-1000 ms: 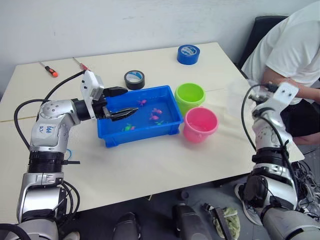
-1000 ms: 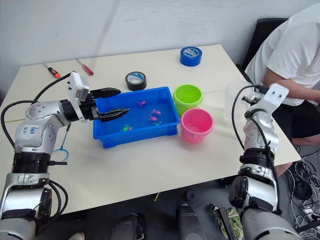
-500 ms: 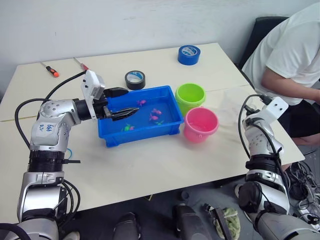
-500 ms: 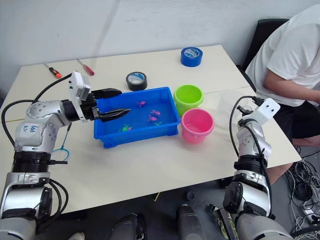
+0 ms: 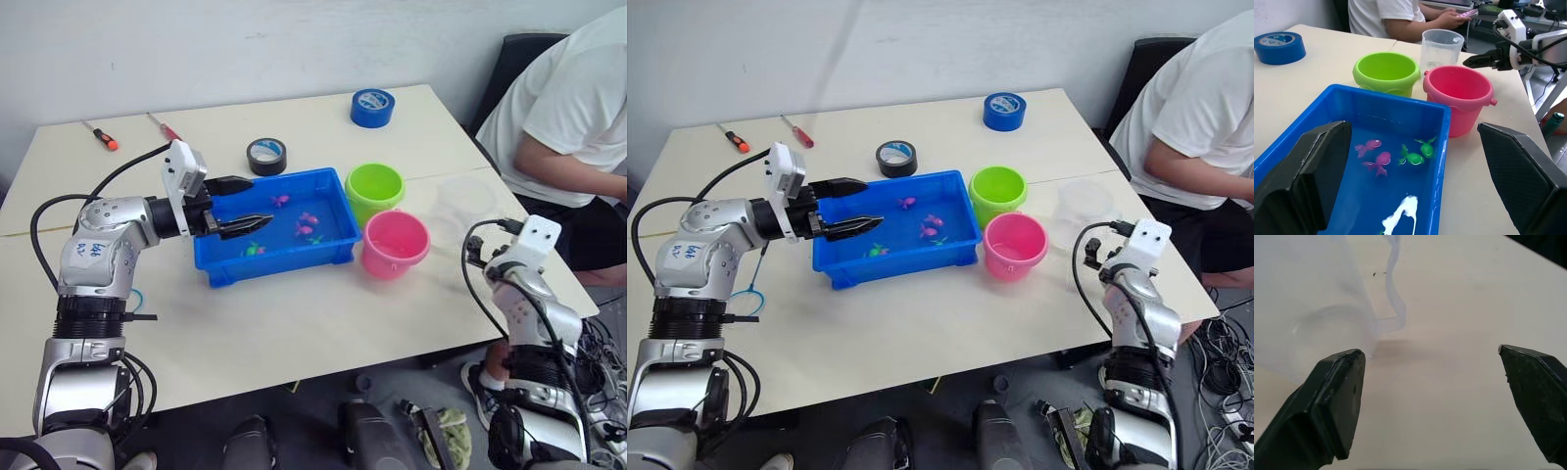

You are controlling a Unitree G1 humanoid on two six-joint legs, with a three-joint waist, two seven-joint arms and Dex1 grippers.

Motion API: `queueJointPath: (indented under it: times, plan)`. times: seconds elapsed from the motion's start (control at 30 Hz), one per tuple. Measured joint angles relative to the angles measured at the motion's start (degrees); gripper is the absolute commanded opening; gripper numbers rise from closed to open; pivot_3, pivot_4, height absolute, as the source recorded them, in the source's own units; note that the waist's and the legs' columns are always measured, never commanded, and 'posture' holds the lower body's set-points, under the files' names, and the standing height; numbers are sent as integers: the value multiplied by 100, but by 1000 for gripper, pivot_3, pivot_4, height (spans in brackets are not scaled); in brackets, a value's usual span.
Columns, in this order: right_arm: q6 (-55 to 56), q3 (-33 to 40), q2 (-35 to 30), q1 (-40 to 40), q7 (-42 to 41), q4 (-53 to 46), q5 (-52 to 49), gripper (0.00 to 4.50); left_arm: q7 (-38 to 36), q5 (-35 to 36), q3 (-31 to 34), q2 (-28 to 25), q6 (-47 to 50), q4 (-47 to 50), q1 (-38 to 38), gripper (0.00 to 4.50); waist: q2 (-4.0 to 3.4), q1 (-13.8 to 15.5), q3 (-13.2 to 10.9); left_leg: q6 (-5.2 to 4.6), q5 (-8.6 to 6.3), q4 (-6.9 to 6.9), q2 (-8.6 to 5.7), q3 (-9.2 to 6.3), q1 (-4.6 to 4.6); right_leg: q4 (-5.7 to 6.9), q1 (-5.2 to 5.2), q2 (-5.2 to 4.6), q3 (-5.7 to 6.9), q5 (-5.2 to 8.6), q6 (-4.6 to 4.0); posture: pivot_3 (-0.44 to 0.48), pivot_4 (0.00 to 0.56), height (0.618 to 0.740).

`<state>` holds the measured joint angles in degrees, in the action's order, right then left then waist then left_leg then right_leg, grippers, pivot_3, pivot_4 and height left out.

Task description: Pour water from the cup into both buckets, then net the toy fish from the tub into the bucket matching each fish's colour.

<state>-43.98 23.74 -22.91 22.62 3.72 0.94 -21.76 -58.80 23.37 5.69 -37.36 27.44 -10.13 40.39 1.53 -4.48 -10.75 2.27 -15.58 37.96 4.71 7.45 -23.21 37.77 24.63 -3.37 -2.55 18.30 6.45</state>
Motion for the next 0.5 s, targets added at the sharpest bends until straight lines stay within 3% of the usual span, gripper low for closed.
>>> queueJointPath:
  times: [0.1, 0.23, 0.4, 0.5]
  plan:
    - [-649, -156, -886, -573, -1203, -1085, -646, 4469, 225, 135, 255, -27, 192, 32, -188, 4500, -2, -14, -1, -4, -2, 0, -1, 7, 2, -4, 1, 0, -7, -1, 2, 0, 150, 731]
    - [-975, -146, -1729, -640, -2718, -2204, -1638, 4469, 868, 52, 628, -127, 188, -158, -327, 4500, 10, -19, 3, -23, -13, -1, 7, -17, 10, -4, -12, 13, 6, -2, 4, 0, 150, 731]
    - [-999, -538, -2031, -487, -3920, -2788, -2440, 4469, 1663, -243, 955, -285, 139, -590, -529, 4500, 16, 45, 2, -33, -17, 2, 4, -22, 3, -7, -14, 8, 12, -2, 3, 0, 150, 731]
    - [-976, -953, -1948, 4, -4466, -3062, -2942, 4469, 2224, -355, 1225, -353, 226, -1073, -527, 4500, 22, 58, 2, -36, -18, 4, 5, -28, 2, -7, -14, 7, 16, -3, 3, 0, 150, 731]
